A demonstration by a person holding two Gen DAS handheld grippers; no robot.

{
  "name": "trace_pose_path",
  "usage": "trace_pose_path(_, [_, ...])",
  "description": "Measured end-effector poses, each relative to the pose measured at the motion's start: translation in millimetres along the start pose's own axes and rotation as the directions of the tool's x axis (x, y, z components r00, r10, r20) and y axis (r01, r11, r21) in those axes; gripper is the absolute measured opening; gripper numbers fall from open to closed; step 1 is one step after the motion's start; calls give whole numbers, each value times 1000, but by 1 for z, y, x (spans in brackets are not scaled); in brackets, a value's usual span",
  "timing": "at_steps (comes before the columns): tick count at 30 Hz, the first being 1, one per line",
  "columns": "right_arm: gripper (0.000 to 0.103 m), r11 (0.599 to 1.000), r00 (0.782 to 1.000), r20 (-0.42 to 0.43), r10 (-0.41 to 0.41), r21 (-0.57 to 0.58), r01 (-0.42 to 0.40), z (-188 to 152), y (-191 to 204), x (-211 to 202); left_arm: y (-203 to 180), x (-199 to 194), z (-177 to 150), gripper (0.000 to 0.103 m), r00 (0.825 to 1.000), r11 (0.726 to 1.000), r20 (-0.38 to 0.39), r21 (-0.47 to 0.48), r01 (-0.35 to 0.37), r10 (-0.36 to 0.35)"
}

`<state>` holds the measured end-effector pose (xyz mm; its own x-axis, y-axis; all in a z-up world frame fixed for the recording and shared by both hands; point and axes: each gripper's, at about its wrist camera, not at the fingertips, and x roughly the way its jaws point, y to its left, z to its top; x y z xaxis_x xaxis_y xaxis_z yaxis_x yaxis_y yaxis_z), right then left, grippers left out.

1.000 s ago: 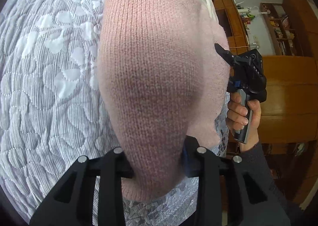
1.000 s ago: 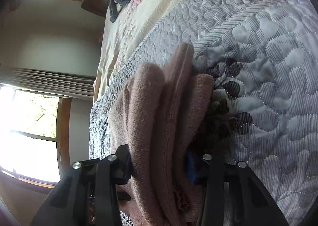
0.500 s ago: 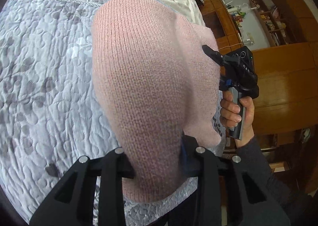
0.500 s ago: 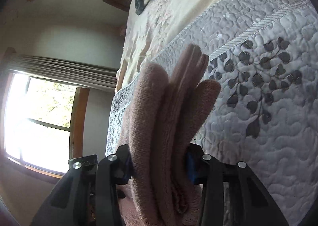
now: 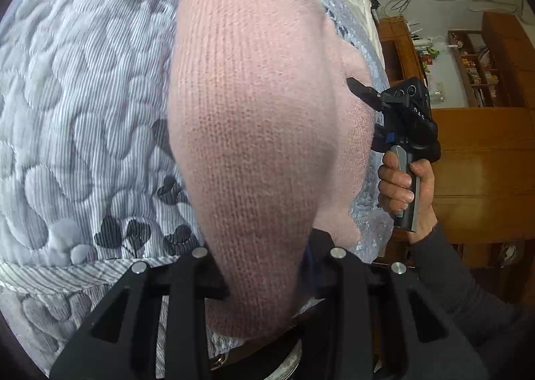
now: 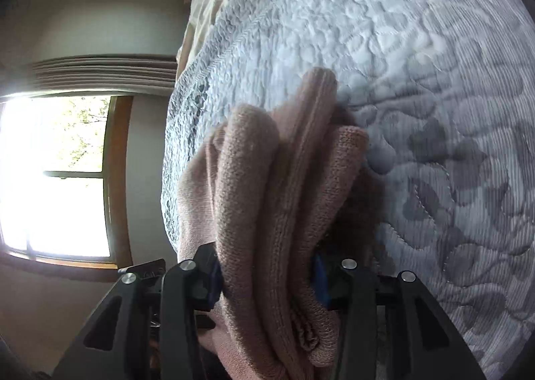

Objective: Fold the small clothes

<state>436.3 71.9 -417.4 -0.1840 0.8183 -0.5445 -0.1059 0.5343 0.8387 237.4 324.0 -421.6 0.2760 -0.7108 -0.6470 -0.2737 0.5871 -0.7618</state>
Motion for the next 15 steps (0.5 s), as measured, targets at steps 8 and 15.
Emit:
trace_pose_path(8, [72,988,978,159,-134,-56,145,-21,26,-60,-16,-41,-12,69,957,968,175,56,-245,232])
trace_pose_path(15, [39,940,956,98,-277,-180,291,-48,57,-30,-66,-71,-35,68,951,977,303,176,-122,64])
